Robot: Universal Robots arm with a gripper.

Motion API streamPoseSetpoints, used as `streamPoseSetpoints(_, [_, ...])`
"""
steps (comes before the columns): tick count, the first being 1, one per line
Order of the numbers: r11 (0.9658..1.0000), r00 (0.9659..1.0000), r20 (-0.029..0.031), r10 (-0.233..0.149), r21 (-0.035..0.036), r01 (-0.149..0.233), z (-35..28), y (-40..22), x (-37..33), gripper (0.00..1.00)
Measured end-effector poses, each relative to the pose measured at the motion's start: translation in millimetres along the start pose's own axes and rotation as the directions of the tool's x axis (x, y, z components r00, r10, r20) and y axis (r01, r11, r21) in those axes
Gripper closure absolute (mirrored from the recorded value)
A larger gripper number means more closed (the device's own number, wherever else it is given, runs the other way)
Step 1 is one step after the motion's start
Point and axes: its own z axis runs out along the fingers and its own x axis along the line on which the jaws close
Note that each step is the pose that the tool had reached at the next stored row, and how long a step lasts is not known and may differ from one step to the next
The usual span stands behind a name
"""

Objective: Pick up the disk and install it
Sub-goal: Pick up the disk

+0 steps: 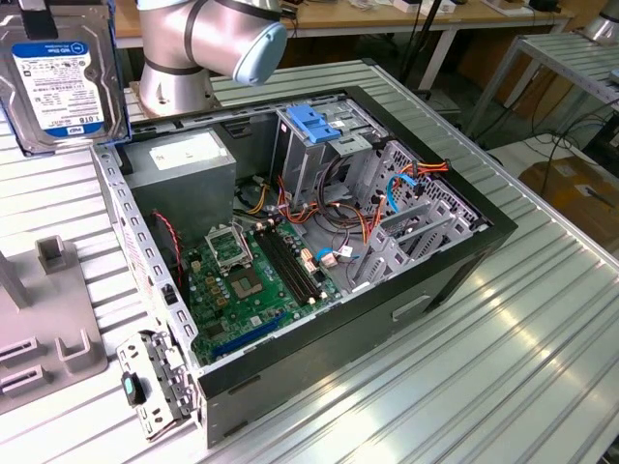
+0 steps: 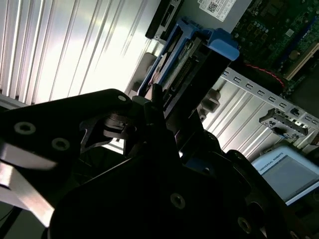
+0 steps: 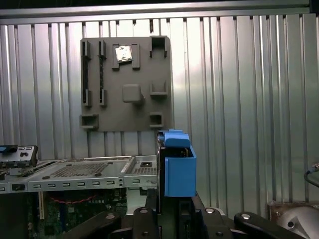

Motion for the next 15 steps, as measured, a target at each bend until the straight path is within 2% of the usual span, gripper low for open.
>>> streamPoseSetpoints(15, [1.0,1.0,0.0,0.0,0.0,0.0,0.4,-39.3,-2.0,0.65])
